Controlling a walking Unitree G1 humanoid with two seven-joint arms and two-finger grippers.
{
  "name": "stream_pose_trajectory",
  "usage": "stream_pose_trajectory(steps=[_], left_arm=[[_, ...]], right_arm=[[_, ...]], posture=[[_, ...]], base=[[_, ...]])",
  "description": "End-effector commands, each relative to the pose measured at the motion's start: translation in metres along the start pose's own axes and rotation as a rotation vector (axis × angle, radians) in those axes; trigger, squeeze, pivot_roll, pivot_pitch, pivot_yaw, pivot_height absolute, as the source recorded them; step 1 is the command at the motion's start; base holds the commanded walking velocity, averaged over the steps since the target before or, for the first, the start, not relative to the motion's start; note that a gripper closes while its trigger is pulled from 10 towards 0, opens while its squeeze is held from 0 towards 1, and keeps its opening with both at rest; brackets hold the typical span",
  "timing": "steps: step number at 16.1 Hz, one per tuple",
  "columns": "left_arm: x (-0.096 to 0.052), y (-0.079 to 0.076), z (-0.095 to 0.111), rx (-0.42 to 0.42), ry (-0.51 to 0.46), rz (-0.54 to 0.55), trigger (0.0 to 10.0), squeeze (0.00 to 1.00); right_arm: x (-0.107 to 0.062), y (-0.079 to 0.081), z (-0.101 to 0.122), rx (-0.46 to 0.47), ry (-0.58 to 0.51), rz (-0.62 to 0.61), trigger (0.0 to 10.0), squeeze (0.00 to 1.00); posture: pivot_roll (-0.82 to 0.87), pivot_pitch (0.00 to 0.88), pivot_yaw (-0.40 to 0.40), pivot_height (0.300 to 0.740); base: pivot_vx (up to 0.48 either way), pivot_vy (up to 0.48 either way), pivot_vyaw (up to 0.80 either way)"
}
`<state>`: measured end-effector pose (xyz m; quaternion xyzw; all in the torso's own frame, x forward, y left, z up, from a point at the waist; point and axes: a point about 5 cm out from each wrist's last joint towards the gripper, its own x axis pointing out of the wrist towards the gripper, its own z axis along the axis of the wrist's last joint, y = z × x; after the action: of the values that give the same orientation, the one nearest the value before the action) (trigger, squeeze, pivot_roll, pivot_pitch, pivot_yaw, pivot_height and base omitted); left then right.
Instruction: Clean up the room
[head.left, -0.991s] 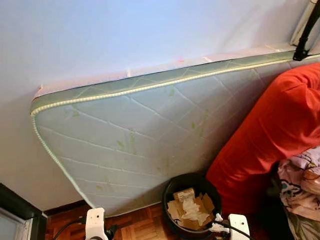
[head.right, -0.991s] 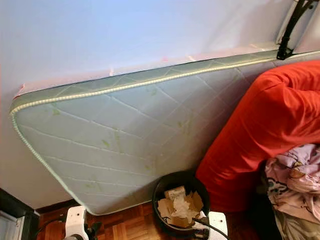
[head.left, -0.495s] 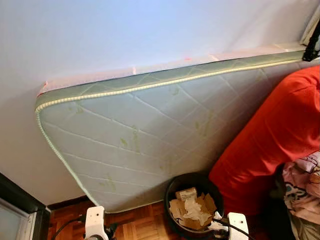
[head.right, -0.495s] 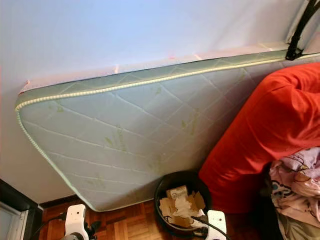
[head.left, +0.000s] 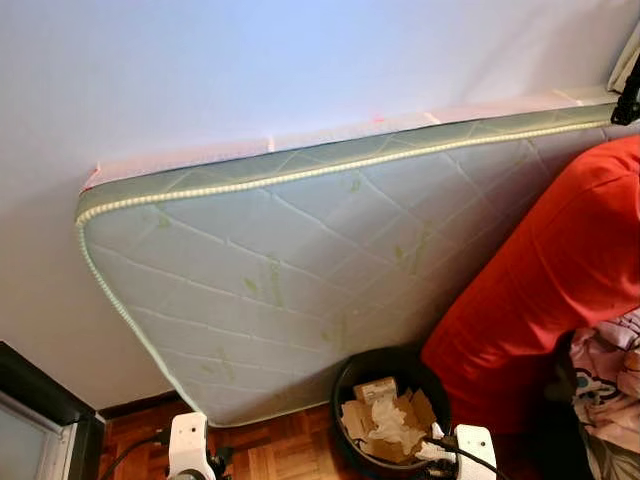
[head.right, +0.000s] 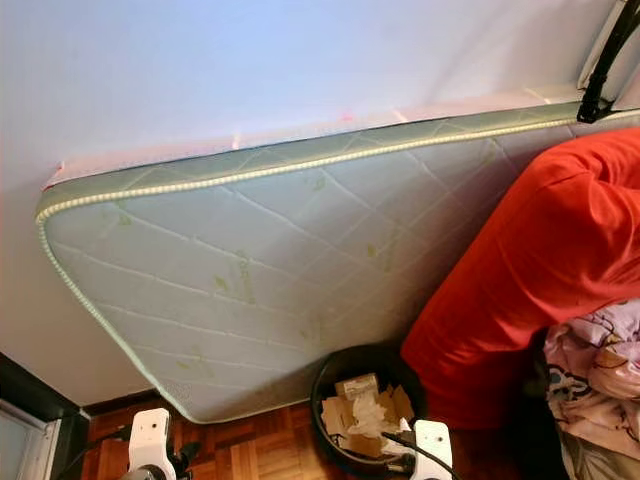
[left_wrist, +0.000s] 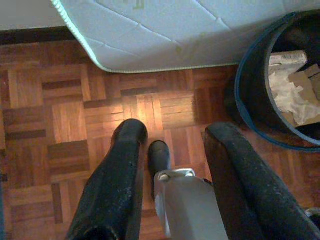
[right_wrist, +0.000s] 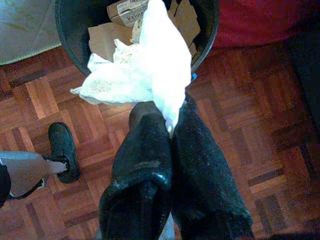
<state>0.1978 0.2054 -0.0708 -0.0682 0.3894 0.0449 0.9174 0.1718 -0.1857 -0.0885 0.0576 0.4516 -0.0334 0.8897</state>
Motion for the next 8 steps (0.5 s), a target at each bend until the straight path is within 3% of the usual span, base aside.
stream_pose_trajectory(steps=[1, 8], left_arm=[[-0.0003, 0.0014, -0.0012, -0.002, 0.011, 0.003, 10.0, 0.00], [-0.0001, -0.0005, -0.0016, -0.005, 0.010, 0.001, 10.0, 0.00]], right_arm=[[-0.0001, -0.0004, -0.0004, -0.006, 0.003, 0.000, 10.0, 0.00], [-0.0001, -0.0006, 0.0004, -0.032, 0.002, 0.010, 10.0, 0.00]], posture=[[0.02, 0.032, 0.000, 0.740], [0.02, 0.029, -0.005, 0.740]], base=[[0.247, 0.000, 0.00], [0.257, 0.000, 0.00]])
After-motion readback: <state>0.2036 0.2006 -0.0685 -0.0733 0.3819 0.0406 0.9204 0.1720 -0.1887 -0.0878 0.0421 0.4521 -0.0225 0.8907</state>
